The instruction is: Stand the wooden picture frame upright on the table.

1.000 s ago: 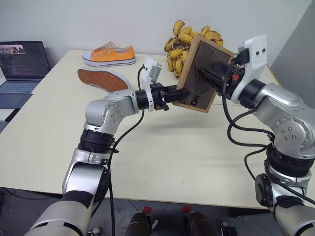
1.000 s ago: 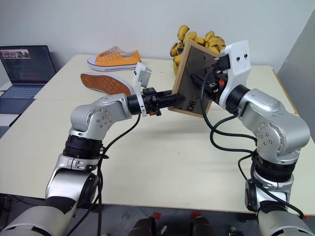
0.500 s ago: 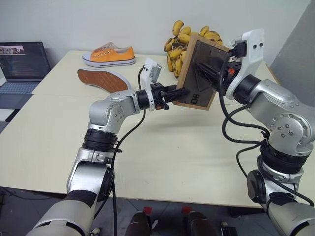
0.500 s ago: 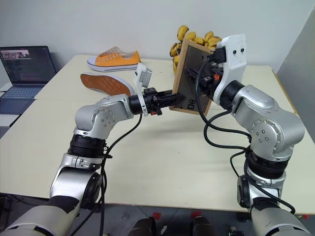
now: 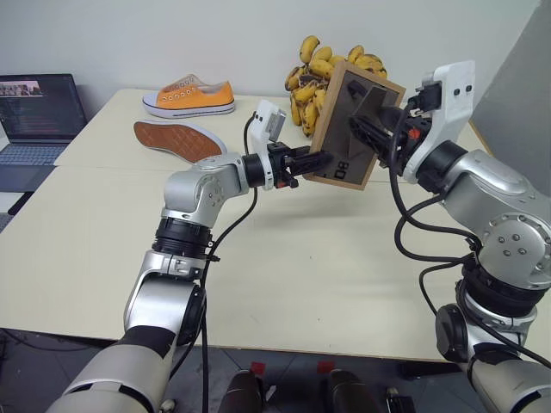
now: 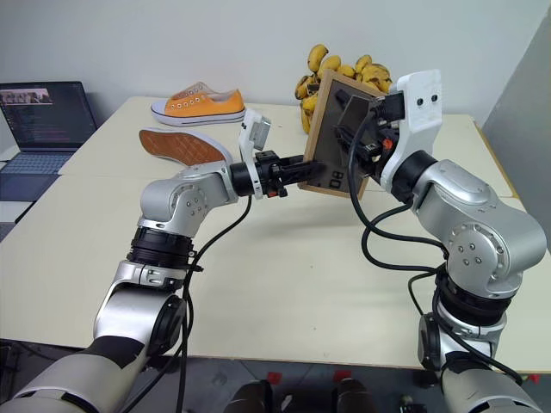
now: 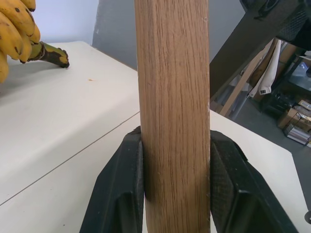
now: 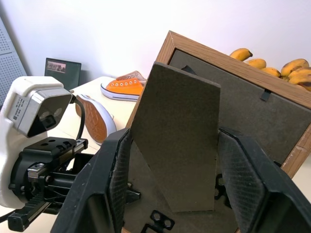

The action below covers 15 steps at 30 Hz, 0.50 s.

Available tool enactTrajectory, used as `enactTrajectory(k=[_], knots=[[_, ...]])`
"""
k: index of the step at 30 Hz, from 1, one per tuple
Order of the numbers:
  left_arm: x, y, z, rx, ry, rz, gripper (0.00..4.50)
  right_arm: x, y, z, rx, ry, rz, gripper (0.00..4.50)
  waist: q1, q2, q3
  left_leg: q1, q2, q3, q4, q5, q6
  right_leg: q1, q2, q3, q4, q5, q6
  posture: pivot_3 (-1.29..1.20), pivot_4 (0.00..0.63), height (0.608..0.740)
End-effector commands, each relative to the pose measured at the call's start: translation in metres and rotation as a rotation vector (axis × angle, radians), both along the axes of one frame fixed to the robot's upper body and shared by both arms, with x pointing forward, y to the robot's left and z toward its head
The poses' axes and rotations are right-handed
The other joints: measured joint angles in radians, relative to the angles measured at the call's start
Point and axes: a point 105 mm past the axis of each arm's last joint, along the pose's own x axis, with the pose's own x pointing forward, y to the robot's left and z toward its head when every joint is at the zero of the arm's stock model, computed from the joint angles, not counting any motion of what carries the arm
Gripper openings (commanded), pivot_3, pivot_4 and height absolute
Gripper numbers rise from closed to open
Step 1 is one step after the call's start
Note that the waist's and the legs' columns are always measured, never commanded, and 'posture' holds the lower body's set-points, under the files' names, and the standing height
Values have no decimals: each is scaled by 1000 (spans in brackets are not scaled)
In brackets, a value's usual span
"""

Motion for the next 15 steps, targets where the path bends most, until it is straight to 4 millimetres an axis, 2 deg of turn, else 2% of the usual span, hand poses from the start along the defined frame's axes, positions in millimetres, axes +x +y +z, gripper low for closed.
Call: enactTrajectory(k=[1,4,5,10,15], knots=[[-10,-6,36,-42,-116,-41,1311,-6,2,10,-9,-58,13,3674,0,0,0,0,0,0,0,0,0,0,0,0,0,0,0,0,150,740],[-7,-5,35,-38,-117,-33,1311,-6,2,11,-9,-63,13,4379,-2,0,0,0,0,0,0,0,0,0,0,0,0,0,0,0,150,740],[-6,-4,33,-36,-115,-25,1311,-6,2,12,-10,-65,12,4468,-3,0,0,0,0,0,0,0,0,0,0,0,0,0,0,0,150,740],[5,2,30,-35,-98,20,1311,-7,2,12,-22,-69,10,4468,-4,0,0,0,0,0,0,0,0,0,0,0,0,0,0,0,150,740],[6,2,31,-39,-102,17,1311,-6,0,11,-31,-67,0,4468,-4,0,0,0,0,0,0,0,0,0,0,0,0,0,0,0,150,740]])
